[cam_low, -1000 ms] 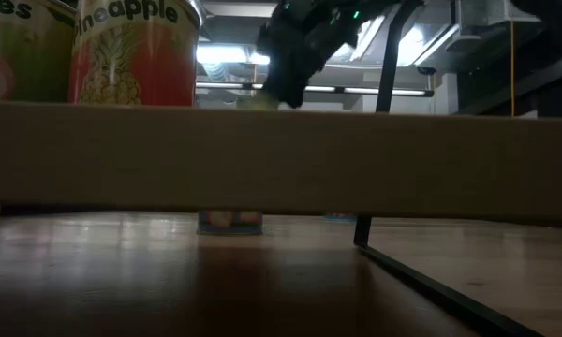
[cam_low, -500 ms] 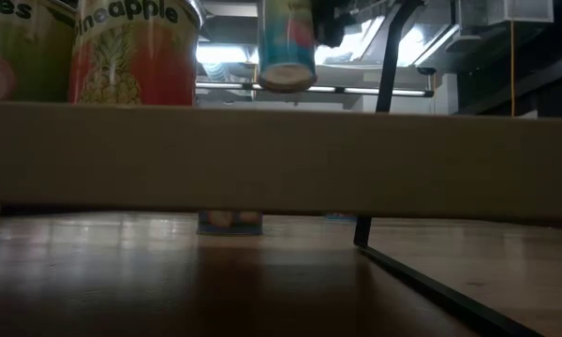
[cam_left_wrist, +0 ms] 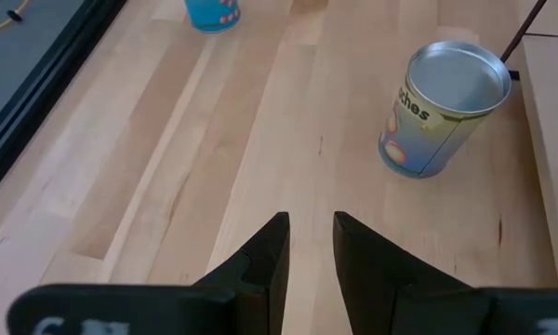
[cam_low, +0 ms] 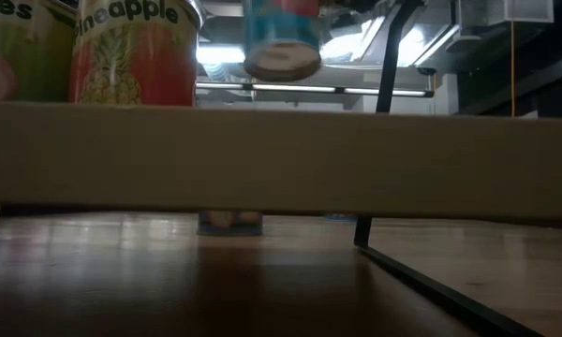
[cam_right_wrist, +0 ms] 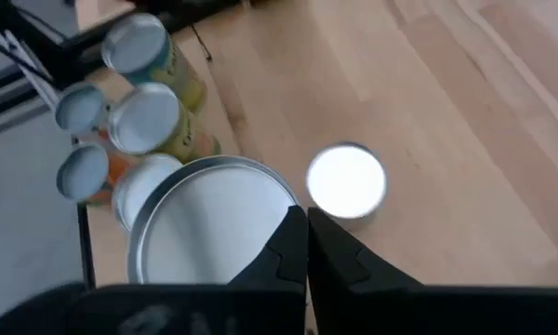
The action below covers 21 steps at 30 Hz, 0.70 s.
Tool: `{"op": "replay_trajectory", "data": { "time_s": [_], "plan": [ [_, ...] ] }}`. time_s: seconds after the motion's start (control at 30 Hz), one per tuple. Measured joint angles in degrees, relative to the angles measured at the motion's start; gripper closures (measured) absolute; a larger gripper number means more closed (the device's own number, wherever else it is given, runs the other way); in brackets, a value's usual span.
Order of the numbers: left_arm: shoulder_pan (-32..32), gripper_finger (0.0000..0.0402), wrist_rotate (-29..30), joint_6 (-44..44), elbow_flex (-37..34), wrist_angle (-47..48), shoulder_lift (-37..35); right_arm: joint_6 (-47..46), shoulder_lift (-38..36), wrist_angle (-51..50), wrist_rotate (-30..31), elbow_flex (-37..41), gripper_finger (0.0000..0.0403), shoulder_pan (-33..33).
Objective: Pick and place cans onto a shelf
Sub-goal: Put the tomatoes on the shelf
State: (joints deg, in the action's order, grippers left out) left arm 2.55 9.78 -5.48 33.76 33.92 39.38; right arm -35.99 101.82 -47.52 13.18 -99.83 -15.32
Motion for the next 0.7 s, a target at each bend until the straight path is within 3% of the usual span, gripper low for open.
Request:
{"op": "replay_trajectory", "data": {
  "time_s": [0.17,0.7],
  "plan": [
    [-0.01,0.0323,-0.01,0.0,0.0,0.09,0.0,-4.77,2.54,0.14,5.55,0.0,0.0403,-3.76],
    [-3.24,0.0323,-0.02,0.03,0.0,0.15,0.0,-11.91,7.71,0.62,6.26,0.0,0.0403,-7.48]
  ]
}}
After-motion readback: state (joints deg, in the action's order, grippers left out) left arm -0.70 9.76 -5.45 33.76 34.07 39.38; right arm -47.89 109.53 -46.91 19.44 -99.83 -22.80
